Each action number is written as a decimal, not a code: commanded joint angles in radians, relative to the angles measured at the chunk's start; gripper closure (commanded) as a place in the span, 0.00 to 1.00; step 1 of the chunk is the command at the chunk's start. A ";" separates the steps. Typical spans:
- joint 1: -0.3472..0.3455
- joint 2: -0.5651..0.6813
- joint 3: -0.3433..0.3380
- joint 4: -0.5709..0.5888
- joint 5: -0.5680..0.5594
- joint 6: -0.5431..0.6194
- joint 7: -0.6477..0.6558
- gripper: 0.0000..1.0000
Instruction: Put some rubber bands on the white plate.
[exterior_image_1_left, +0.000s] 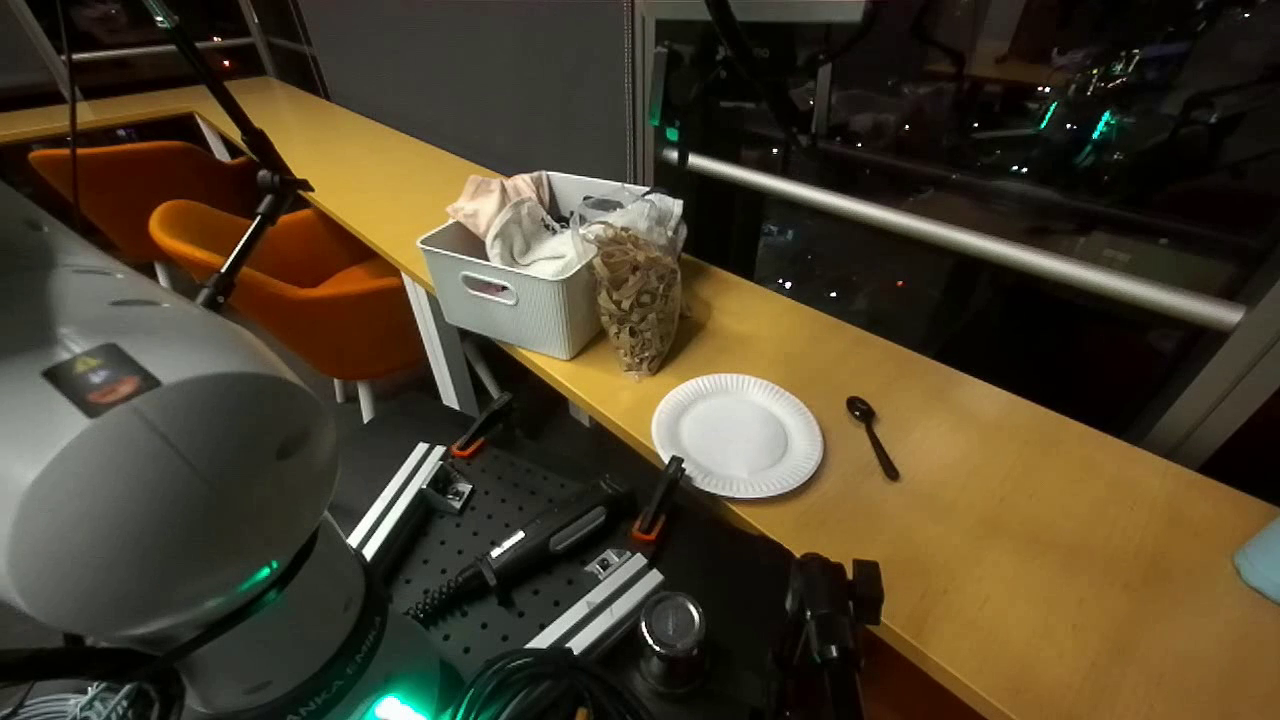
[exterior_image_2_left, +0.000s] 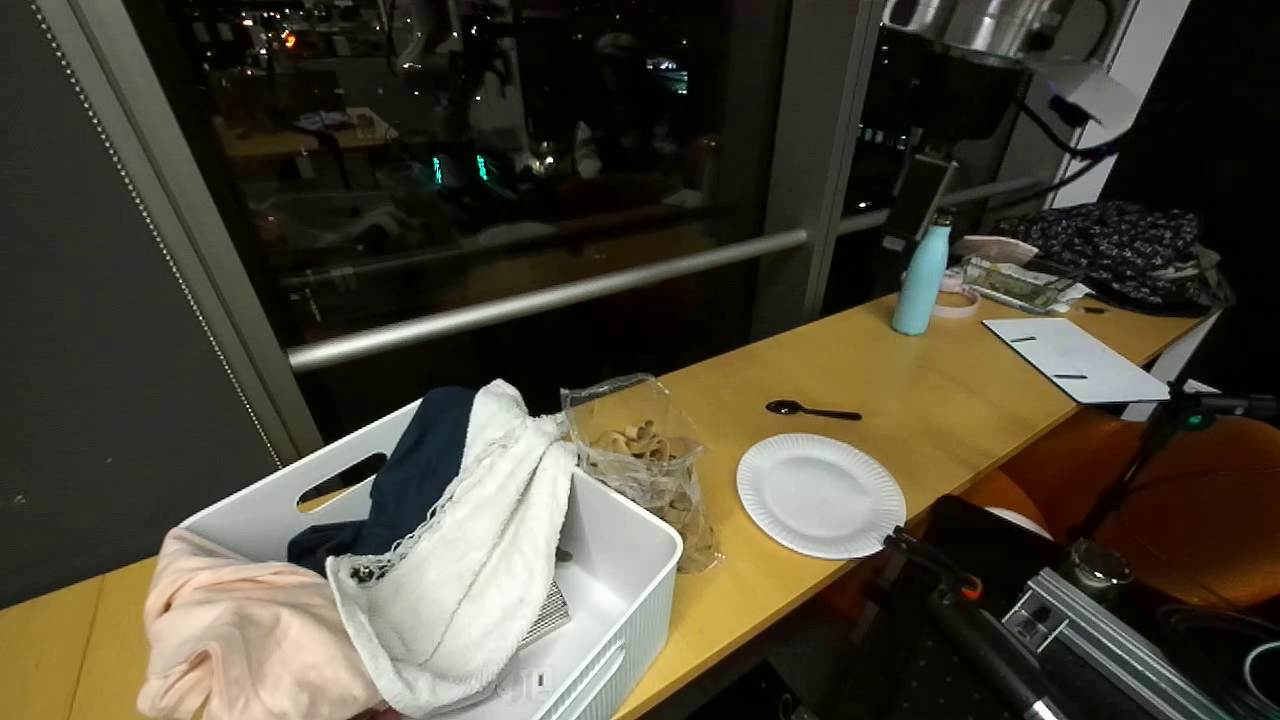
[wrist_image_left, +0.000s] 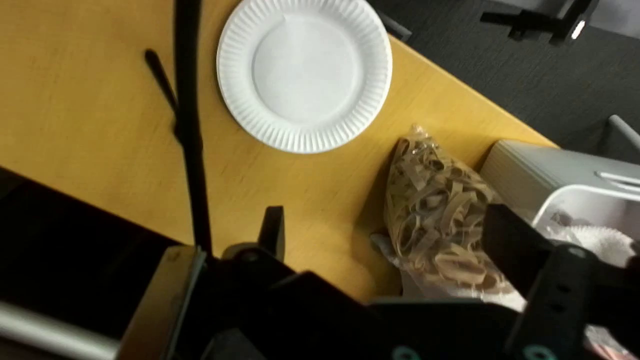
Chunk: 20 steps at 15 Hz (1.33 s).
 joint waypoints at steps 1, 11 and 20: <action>0.040 0.159 0.091 0.202 0.018 0.014 0.084 0.00; 0.092 0.637 0.294 0.627 0.094 -0.069 0.103 0.00; 0.110 0.591 0.328 0.525 0.022 -0.040 0.161 0.00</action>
